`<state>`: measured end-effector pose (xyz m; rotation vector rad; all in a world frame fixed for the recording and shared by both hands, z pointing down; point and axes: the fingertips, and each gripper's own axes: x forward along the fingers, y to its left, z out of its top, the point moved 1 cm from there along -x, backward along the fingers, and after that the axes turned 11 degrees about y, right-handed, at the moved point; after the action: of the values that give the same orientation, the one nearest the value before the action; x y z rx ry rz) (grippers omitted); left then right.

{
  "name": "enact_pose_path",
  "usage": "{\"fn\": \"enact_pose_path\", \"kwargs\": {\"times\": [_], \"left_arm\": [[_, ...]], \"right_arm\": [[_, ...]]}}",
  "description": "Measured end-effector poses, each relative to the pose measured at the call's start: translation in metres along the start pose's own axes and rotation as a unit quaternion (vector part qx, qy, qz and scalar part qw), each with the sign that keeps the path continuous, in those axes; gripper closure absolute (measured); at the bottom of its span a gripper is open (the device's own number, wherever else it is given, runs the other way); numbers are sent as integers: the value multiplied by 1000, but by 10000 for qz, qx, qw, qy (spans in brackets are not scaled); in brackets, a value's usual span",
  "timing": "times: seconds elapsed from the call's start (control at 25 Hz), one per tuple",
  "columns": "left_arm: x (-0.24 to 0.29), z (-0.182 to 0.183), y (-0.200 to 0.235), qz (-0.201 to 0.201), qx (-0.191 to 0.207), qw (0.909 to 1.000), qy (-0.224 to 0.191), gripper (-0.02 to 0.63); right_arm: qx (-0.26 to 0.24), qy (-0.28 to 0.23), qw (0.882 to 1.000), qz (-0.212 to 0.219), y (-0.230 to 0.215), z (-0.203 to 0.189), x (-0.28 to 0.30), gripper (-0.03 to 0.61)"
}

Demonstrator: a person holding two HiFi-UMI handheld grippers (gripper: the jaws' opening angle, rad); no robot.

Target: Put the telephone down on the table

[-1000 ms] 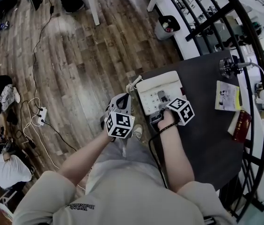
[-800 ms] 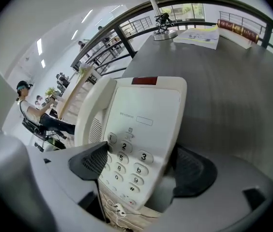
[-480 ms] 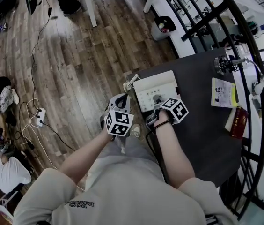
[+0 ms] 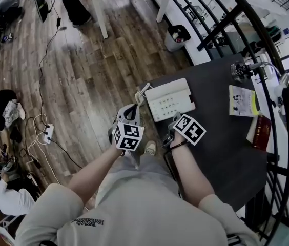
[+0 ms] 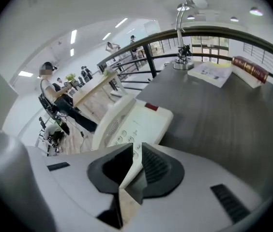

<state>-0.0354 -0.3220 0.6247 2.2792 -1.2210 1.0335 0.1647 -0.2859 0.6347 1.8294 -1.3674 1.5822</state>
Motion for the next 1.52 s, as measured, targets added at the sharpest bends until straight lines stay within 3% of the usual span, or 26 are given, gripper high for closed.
{"fn": "enact_pose_path", "kwargs": {"times": [0.08, 0.2, 0.36, 0.56, 0.76, 0.96, 1.12, 1.28, 1.32, 1.4, 1.52], "left_arm": [[-12, 6, 2, 58, -90, 9999, -123, 609], [-34, 21, 4, 145, -187, 9991, -363, 609], [-68, 46, 7, 266, -257, 9964, -766, 609], [-126, 84, 22, 521, -542, 9892, -1260, 609], [-197, 124, 36, 774, -637, 9757, -1947, 609], [-280, 159, 42, 1099, -409, 9538, -2766, 609], [-339, 181, 41, 1285, -380, 9216, -3643, 609], [-369, 189, 28, 1233, -358, 9124, -3887, 609], [-374, 188, 23, 1205, -333, 9118, -3912, 609], [-380, 187, 14, 1174, -251, 9114, -3936, 609], [-378, 182, 2, 1187, -123, 9134, -3892, 609]], "right_arm": [[-170, -404, 9989, 134, 8, 15, -18, 559], [-564, -1074, 9922, 280, 21, 40, -50, 574], [-1409, -2069, 9671, 446, 48, 69, -105, 575], [-2372, -3209, 9139, 747, 94, 88, -186, 575], [-3115, -4065, 8539, 925, 132, 89, -273, 575], [-3445, -4784, 7978, 1260, 152, 81, -358, 575], [-3630, -5211, 7580, 1490, 163, 68, -410, 575], [-4060, -5609, 7068, 1447, 171, 45, -444, 575], [-4107, -5648, 7004, 1475, 171, 40, -450, 575], [-4092, -5639, 6991, 1605, 170, 31, -456, 575], [-3936, -5476, 7148, 1852, 166, 23, -452, 575]]}}
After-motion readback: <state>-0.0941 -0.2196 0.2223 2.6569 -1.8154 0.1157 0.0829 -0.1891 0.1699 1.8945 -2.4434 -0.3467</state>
